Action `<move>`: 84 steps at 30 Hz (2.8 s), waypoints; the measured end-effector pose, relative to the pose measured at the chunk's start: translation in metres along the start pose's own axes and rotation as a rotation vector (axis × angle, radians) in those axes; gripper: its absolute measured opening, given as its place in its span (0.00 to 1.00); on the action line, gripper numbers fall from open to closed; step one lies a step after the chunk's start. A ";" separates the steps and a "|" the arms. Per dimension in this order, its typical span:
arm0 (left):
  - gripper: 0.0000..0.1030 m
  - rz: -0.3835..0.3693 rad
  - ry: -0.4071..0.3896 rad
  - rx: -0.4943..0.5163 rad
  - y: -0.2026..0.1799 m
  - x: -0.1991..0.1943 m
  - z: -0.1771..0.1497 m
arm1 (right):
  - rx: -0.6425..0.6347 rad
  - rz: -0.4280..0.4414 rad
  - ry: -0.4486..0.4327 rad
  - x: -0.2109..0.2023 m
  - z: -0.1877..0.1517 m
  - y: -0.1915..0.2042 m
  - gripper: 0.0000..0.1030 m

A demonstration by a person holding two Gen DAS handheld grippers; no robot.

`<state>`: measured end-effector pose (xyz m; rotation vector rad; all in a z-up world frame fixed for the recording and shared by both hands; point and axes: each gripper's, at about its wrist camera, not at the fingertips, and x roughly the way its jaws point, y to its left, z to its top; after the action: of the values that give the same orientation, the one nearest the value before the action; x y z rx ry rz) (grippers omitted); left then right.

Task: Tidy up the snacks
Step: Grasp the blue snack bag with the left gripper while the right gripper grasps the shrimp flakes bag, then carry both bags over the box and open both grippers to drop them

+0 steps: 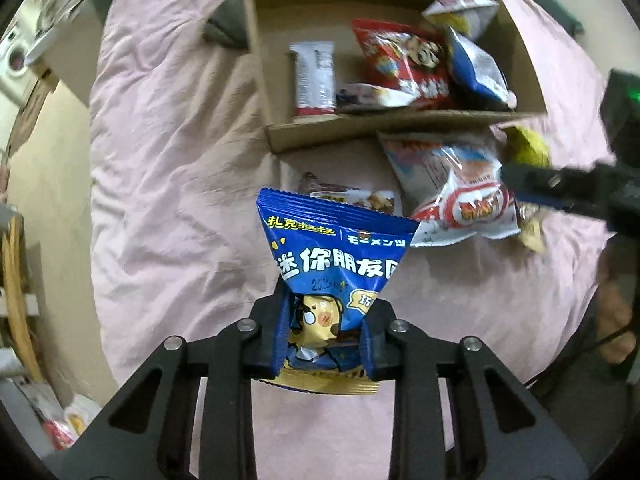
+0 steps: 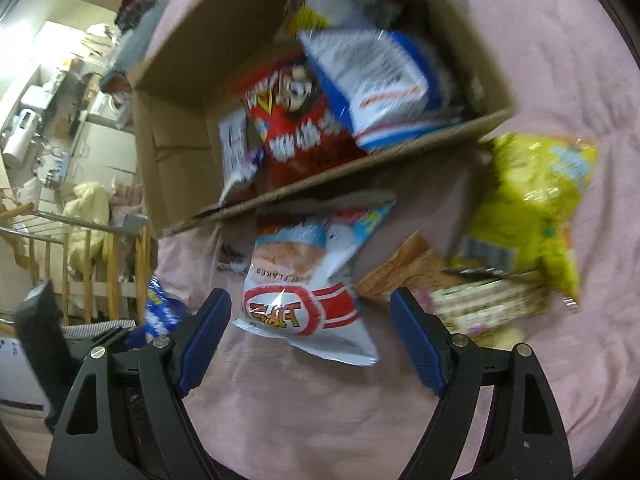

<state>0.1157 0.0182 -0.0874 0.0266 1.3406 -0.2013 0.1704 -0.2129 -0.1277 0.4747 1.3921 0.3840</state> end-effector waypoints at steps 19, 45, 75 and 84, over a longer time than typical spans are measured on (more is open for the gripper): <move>0.23 -0.058 -0.032 -0.097 0.011 -0.010 0.010 | 0.014 -0.161 0.077 0.053 0.005 0.016 0.58; 0.23 0.037 -0.189 -0.171 0.008 -0.055 0.016 | -0.069 0.092 -0.031 -0.064 -0.052 0.007 0.55; 0.23 0.032 -0.283 -0.153 -0.009 -0.049 0.129 | -0.127 0.121 -0.280 -0.088 0.083 0.036 0.55; 0.23 0.056 -0.295 -0.121 -0.009 -0.022 0.136 | -0.158 0.139 -0.284 -0.050 0.108 0.048 0.55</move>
<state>0.2403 -0.0064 -0.0338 -0.0650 1.0544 -0.0729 0.2712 -0.2083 -0.0481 0.4768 1.0480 0.5147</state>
